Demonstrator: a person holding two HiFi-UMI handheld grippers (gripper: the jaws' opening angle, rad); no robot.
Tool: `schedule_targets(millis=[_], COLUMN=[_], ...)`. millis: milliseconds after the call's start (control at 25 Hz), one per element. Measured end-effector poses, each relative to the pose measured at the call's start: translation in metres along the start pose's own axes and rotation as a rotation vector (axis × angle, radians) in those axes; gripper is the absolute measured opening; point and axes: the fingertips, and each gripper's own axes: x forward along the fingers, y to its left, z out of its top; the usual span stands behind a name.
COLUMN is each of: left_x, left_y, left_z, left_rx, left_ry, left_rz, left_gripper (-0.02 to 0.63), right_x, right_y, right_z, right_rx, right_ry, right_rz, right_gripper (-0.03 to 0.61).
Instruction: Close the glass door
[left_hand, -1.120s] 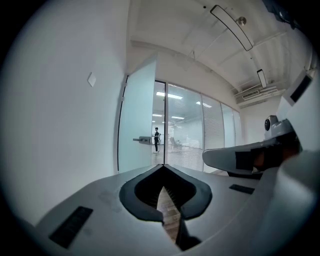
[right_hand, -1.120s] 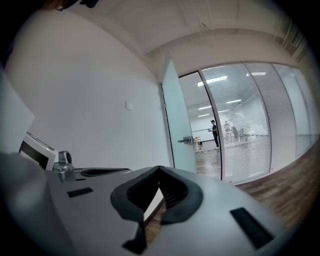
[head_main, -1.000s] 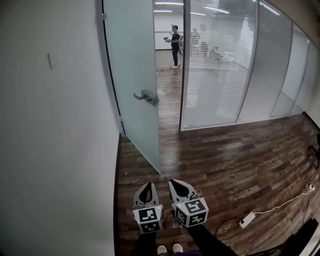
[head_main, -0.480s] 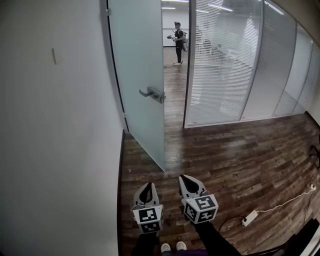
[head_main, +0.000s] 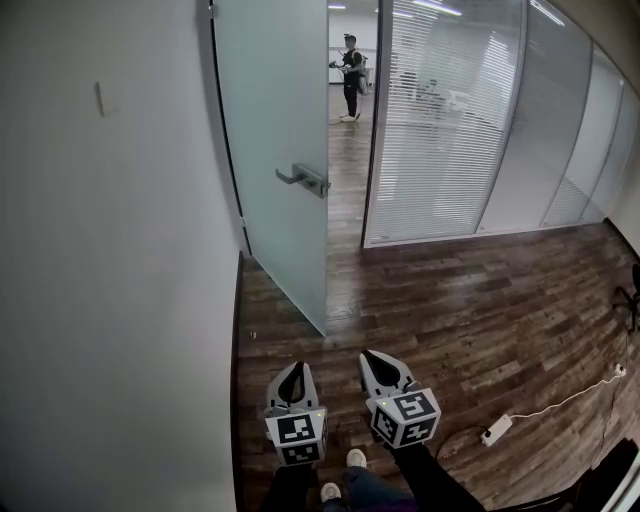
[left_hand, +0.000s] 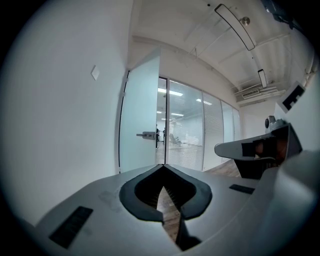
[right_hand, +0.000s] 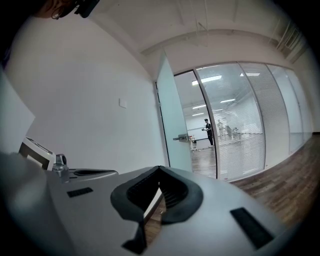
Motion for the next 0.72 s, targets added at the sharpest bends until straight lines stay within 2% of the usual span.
schedule_targets(millis=[120,440,720], left_x=[0.012,0.067,0.115], left_y=[0.003,0.003,-0.003], left_z=[-0.002,0.019,0.023], left_rx=[-0.027,-0.023,-0.035], left_ry=[0.008,-0.006,-0.003], left_rz=[0.017,0.061,0.084], left_gripper=[0.0,0.0,0.0], right_x=[0.011,0.058,0.089], right_y=[-0.008,-0.049,-0.092], right_z=[0.001,0.018,0.028], right_rx=[-0.004,-0.009,-0.011], right_ry=[0.0,-0.01,-0.004], right_rz=[0.013,0.052,0.07], right_gripper=[-0.009,-0.009,-0.009])
